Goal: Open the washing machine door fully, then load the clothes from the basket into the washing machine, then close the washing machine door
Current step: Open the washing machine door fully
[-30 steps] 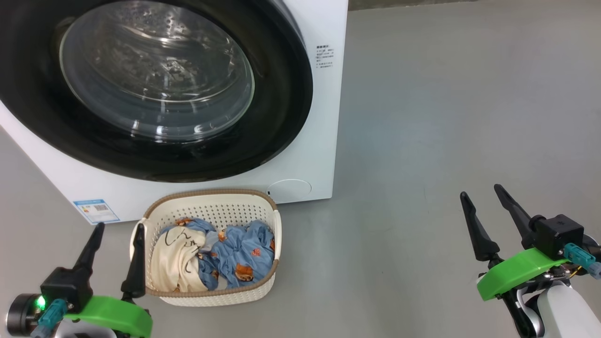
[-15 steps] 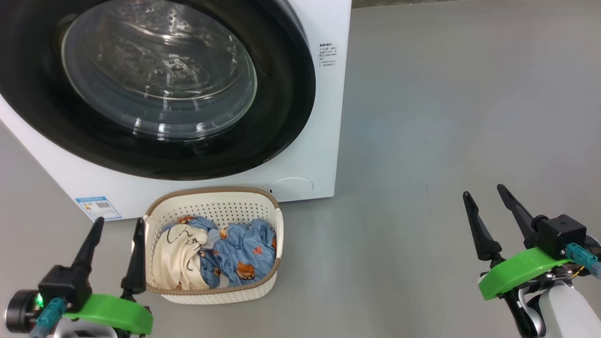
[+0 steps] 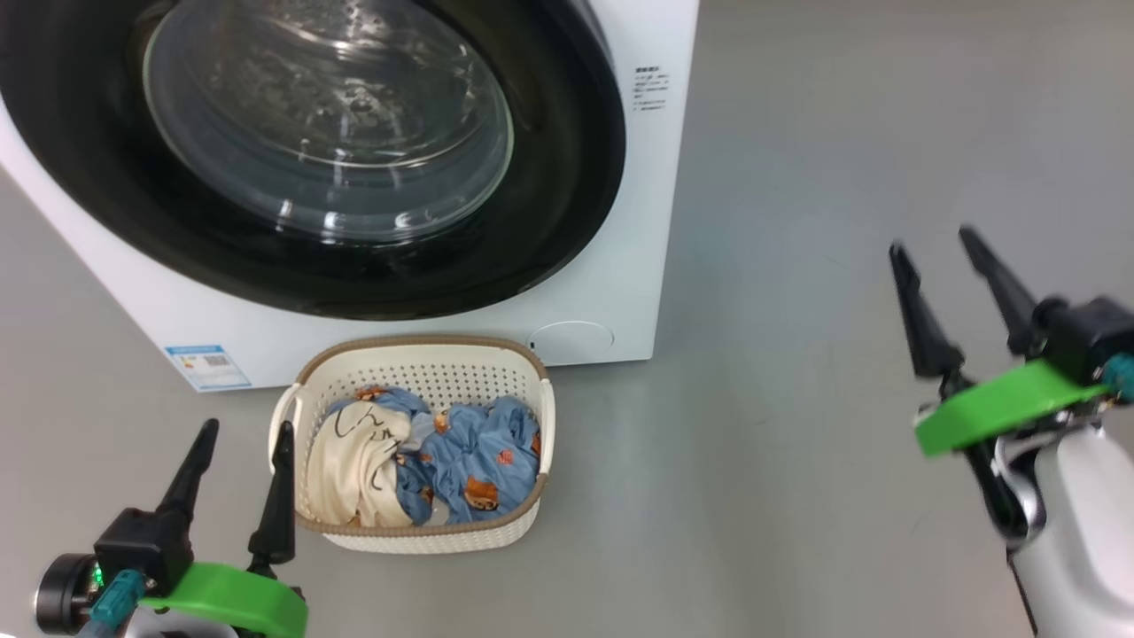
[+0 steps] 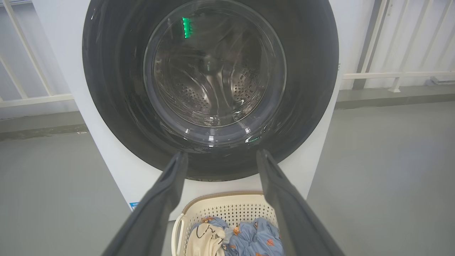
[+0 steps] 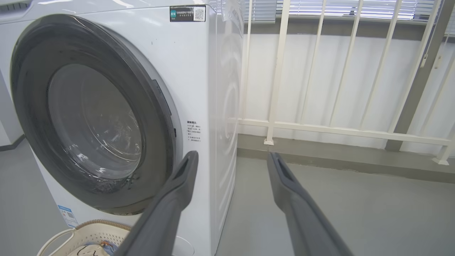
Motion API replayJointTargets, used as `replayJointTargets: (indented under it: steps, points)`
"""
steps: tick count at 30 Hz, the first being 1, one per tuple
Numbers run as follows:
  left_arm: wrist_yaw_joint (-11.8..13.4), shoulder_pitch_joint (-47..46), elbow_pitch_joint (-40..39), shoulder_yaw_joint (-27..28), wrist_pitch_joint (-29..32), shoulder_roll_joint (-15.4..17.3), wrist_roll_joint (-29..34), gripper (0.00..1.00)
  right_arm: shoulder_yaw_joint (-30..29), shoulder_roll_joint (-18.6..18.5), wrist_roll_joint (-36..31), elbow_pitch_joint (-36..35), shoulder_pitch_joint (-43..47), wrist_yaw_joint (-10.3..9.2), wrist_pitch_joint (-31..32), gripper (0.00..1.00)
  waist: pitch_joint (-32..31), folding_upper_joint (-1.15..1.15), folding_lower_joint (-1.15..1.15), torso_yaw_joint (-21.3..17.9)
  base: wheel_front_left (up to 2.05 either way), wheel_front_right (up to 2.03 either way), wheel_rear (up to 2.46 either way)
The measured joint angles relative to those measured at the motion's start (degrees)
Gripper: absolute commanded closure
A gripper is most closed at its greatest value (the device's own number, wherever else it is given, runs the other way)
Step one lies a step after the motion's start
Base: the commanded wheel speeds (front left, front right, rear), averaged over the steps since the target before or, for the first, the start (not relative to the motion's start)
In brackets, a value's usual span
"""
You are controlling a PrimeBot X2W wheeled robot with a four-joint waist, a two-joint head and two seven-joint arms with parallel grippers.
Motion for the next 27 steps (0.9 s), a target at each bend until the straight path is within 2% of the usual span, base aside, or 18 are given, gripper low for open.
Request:
replayJointTargets:
  steps: [5,6,7,9,10,11,12,13,17,23,27]
  points:
    - [0.0,0.0,0.2,-0.5,0.0,-0.1,-0.3,0.00,-2.9,1.2,6.1,-0.5,-6.0,0.00,0.0,0.00,1.0,0.00,0.00,1.3,0.00,0.00,0.00]
    - [0.0,0.0,0.2,-0.6,0.0,-0.2,-0.4,0.00,-4.7,2.1,9.0,-0.4,-7.4,0.00,0.0,0.00,1.3,0.00,0.00,1.5,0.00,0.00,0.00]
    - [0.0,-0.1,0.2,-0.6,0.0,-0.4,-0.6,0.00,-8.3,4.2,15.8,0.8,-10.0,0.00,0.0,0.00,1.8,0.00,0.00,2.1,0.00,0.00,0.00]
    - [0.0,-0.2,0.2,-0.6,0.0,-0.5,-0.8,0.00,-10.5,5.6,21.4,2.3,-12.1,0.00,0.2,0.00,2.4,0.00,0.00,2.7,0.00,0.00,0.00]
    - [0.0,-0.4,0.3,-0.6,0.0,-0.6,-1.0,0.00,-11.6,6.1,23.7,2.9,-13.0,0.00,0.8,0.16,2.7,0.00,0.00,2.9,0.00,0.00,0.00]
    - [0.0,-0.7,0.3,-0.7,0.0,-0.6,-1.0,0.00,-12.7,6.4,25.8,3.7,-13.8,0.00,1.4,0.40,3.0,0.00,0.00,3.3,0.00,0.00,0.00]
    - [0.0,-1.0,0.3,-0.8,0.0,-0.6,-1.0,0.00,-13.8,6.7,27.6,4.5,-14.6,0.00,1.9,0.72,3.3,0.00,0.00,3.6,0.00,0.00,0.00]
    - [0.0,-1.3,0.3,-0.9,0.0,-0.7,-1.0,0.00,-14.8,6.9,29.1,5.1,-15.4,0.00,2.2,0.98,3.6,0.00,0.00,3.8,0.00,0.00,0.00]
    - [0.0,-2.1,0.6,-1.3,0.0,-0.9,-1.5,0.00,-19.4,8.1,35.1,8.5,-18.2,0.00,3.7,1.00,5.4,0.00,0.00,5.1,0.00,0.00,0.00]
    - [0.0,-3.6,0.6,-1.5,0.0,-1.6,-2.0,0.00,-24.3,8.8,39.8,13.3,-21.5,-0.01,5.3,1.00,7.5,0.00,0.00,6.4,0.00,0.00,0.00]
    - [0.0,-3.9,0.6,-1.8,0.0,-2.1,-2.0,0.00,-25.9,9.5,43.4,17.6,-24.6,-0.01,10.5,1.00,8.6,0.00,0.00,7.1,0.00,0.00,0.00]
